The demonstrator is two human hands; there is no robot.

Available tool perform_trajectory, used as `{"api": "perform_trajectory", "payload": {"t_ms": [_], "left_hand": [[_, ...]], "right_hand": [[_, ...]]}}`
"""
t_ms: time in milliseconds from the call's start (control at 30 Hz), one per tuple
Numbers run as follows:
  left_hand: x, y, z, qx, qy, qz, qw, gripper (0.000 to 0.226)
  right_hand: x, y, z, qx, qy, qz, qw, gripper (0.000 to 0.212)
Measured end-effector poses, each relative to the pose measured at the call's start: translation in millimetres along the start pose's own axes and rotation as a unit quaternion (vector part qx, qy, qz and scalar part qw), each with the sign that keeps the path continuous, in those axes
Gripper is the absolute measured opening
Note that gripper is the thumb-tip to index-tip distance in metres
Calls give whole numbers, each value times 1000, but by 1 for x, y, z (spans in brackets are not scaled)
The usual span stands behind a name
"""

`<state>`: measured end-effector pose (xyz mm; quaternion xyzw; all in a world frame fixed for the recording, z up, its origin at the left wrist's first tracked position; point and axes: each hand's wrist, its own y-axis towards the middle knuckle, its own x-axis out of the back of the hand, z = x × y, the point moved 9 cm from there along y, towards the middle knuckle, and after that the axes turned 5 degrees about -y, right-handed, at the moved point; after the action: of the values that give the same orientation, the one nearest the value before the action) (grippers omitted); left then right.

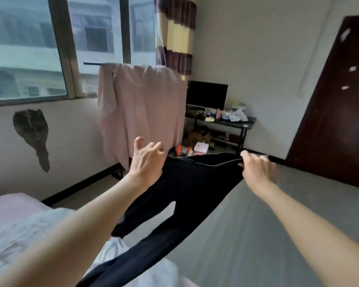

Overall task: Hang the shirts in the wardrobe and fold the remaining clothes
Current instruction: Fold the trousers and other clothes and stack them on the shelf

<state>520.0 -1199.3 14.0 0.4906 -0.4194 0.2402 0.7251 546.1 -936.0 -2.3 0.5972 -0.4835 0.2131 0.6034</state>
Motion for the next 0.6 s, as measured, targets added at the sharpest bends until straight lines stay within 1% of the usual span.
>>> {"api": "perform_trajectory", "payload": {"t_ms": [100,133,167,233,267,333,400,433,500,533,600], "left_hand": [[72,48,-40,-35,-97,-106,989,21],[98,64,-55,-50,-126,-136,981,23],[111,70,-63,-62,-149,-146,976,24],[146,89,-89,-102,-153,-180,966,26],[164,98,-106,-124,-133,-195,964,27],[176,105,-134,-162,-90,-191,964,30],[172,107,-161,-187,-83,-171,964,35],[166,105,-173,-189,-100,-158,964,37],[145,97,-198,-191,-139,-124,964,38],[134,91,-209,-196,-154,-105,963,37],[117,76,-236,-223,-185,-73,954,37]], "right_hand": [[60,18,-77,-80,91,-73,990,23],[81,22,-105,-100,126,-99,982,27],[92,24,-119,-103,161,-117,975,29],[124,31,-162,-116,234,-151,953,32],[137,36,-186,-131,274,-158,939,34],[141,41,-217,-181,359,-120,908,40],[137,39,-239,-227,428,-78,871,32],[133,36,-247,-248,448,-74,856,29],[126,29,-264,-290,442,-76,846,49],[119,25,-270,-313,438,-85,838,47],[102,13,-283,-365,432,-91,820,20]]}}
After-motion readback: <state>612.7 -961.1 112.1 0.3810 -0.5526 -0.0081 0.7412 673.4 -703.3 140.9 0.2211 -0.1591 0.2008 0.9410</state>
